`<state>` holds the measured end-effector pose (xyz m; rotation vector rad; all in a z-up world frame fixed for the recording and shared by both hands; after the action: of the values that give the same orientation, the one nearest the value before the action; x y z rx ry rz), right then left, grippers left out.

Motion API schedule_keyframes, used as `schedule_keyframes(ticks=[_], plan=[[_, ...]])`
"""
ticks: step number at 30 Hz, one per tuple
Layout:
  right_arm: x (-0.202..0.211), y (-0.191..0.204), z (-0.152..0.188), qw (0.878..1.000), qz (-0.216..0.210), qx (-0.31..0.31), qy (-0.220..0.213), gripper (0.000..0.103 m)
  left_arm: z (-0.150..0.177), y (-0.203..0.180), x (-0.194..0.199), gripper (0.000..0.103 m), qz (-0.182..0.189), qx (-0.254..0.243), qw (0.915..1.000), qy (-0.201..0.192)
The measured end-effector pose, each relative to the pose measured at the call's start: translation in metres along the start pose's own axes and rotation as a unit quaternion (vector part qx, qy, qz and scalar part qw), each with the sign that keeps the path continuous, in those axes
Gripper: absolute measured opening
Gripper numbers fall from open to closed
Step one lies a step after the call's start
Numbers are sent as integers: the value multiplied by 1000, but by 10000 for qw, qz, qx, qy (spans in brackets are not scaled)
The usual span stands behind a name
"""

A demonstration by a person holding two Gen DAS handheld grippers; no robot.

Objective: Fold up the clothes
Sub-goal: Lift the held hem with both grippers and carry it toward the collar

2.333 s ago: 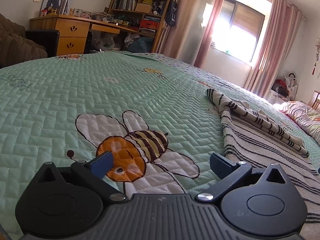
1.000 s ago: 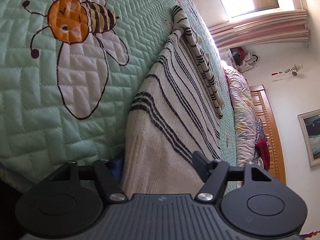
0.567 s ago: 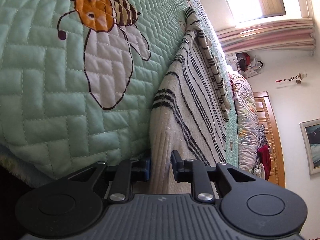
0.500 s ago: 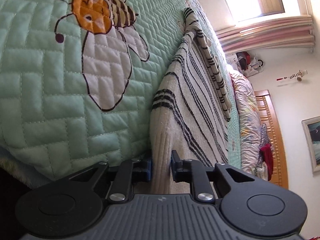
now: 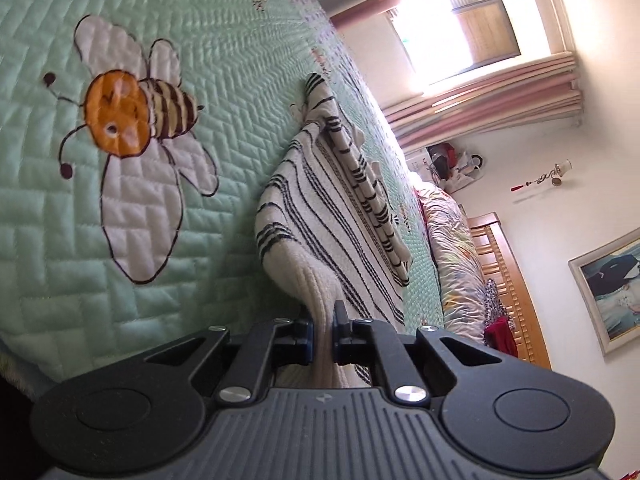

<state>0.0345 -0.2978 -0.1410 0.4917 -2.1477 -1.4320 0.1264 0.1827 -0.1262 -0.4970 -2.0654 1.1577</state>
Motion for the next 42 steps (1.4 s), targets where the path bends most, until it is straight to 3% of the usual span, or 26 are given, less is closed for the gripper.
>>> schedule_keyframes(ticks=[10, 24, 42], plan=[[15, 30, 1, 9991, -269, 212, -254, 7, 14, -23, 33, 8, 487, -359, 9972, -431], [46, 64, 6, 9949, -676, 465, -581, 6, 29, -47, 71, 6, 796, -594, 9924, -726], [157, 132, 40, 9821, -1287, 905, -1032, 6, 81, -133, 175, 6, 1822, -1390, 9684, -979]])
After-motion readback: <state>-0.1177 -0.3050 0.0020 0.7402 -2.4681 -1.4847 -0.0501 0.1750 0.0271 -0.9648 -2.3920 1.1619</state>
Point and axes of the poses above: each gripper's, at about its wrist camera, not at the fingertips, and x roughly against the way its jaws point, y to its left, z to its underside, the point moved 3 cm from there along -x, roughly the way its jaws point, and after that the axes turned 3 degrees about -y, right-handed, at the moved point
